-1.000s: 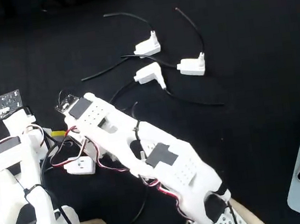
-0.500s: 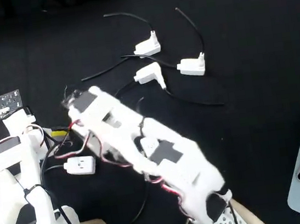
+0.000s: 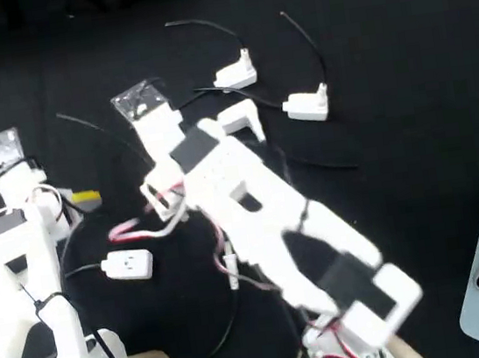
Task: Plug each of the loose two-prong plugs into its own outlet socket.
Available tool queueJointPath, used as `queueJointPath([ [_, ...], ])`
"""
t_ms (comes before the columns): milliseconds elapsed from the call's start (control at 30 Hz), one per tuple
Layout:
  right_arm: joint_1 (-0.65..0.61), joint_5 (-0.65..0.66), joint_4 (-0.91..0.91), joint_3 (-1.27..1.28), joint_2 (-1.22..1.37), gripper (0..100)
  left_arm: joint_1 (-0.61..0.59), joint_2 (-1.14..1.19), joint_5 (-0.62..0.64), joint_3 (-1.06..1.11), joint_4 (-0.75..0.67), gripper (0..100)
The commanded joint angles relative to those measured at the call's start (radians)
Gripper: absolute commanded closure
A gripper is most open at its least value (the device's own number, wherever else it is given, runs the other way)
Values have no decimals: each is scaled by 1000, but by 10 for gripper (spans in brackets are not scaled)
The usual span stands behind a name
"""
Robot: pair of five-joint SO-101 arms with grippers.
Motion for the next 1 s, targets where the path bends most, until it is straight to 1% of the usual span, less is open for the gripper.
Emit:
queueJointPath([
  [0, 8, -11, -212, 197, -185, 987, 39, -34, 52, -84, -8, 626],
  [167, 8, -6, -451, 435, -363, 987, 107, -34, 141, -113, -6, 626],
  [300, 5, -5, -552, 547, -463, 987, 177, -34, 199, -170, 57, 626],
  [433, 2, -5, -568, 591, -541, 987, 240, -34, 273, -278, 166, 626],
  [567, 2, -3, -572, 634, -618, 987, 306, -34, 304, -401, 313, 626],
  [667, 2, -3, -572, 671, -688, 987, 348, -34, 304, -463, 396, 626],
  [800, 2, 26, -575, 716, -771, 987, 390, -35, 304, -503, 446, 626],
  [967, 2, 43, -575, 748, -839, 987, 414, -110, 304, -481, 448, 626],
])
